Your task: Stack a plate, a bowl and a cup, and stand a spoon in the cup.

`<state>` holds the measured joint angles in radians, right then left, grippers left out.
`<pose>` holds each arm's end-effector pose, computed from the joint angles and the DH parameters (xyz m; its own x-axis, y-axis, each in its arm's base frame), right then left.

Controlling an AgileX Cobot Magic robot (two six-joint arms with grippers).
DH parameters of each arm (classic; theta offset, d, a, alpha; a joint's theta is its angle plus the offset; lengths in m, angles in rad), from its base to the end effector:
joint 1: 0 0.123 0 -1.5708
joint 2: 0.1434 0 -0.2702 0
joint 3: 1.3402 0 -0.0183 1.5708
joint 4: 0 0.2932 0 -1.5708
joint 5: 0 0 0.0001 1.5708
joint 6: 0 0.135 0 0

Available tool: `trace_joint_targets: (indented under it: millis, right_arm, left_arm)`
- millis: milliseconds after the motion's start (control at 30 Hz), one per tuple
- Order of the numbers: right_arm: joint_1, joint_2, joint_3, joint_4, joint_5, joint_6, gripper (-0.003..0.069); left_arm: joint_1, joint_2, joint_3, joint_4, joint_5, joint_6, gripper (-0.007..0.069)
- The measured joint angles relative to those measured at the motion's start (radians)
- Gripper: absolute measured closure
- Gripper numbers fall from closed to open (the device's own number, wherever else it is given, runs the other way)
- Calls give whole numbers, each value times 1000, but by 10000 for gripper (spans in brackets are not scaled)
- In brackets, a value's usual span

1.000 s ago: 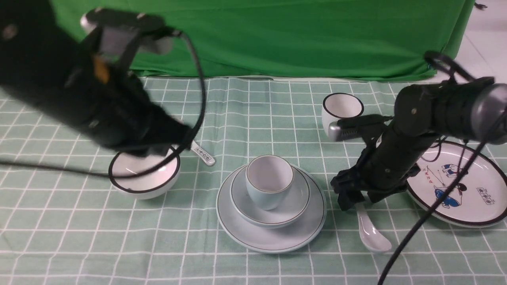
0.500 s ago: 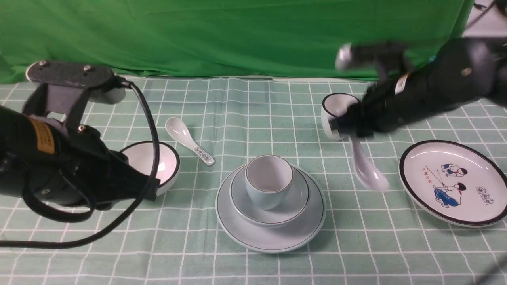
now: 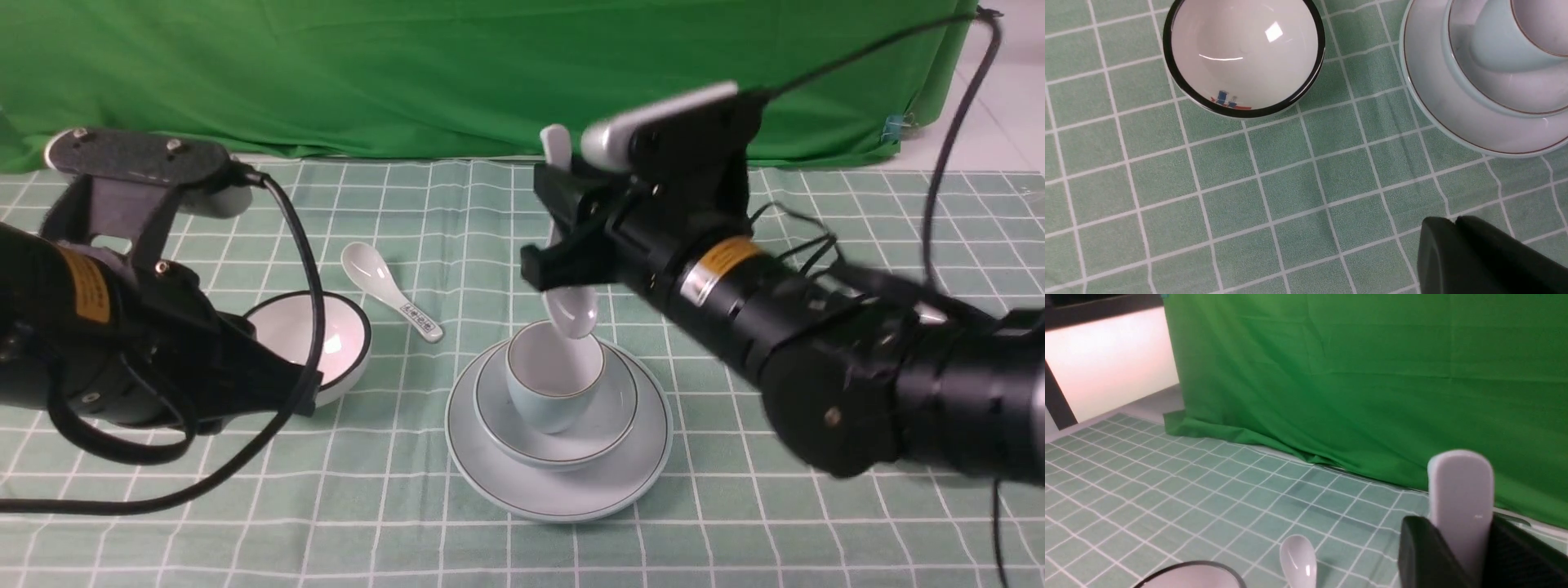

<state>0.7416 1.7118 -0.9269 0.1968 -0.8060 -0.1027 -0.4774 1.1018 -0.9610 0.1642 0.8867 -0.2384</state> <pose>0.3412 0.2867 0.2211 0.0530 0.0949 -0.9941 -0.5673 0.8221 0.0482 0.2627 -0.1166 0.2739 -0.7595 0.2436 -0.6032 0.2899 0.9568 0.0214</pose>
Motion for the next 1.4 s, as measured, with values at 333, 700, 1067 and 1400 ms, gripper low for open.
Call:
trace_joint_targets:
  millis: [333,700,1067,1400]
  right_arm:
    - [19,119,4,2,-75,-22,484]
    - [19,111,4,6,32,-43,250]
    - [-46,-468,5,10,938,-98,602]
    - [-290,-1186,301,-88,993,20,638]
  left_arm:
    - [0,0,0,39,3,-1,616]
    - [0,0,0,51,-8,-4,616]
    - [0,0,0,54,-25,-4,615]
    - [0,-4,0,53,-74,-7,616]
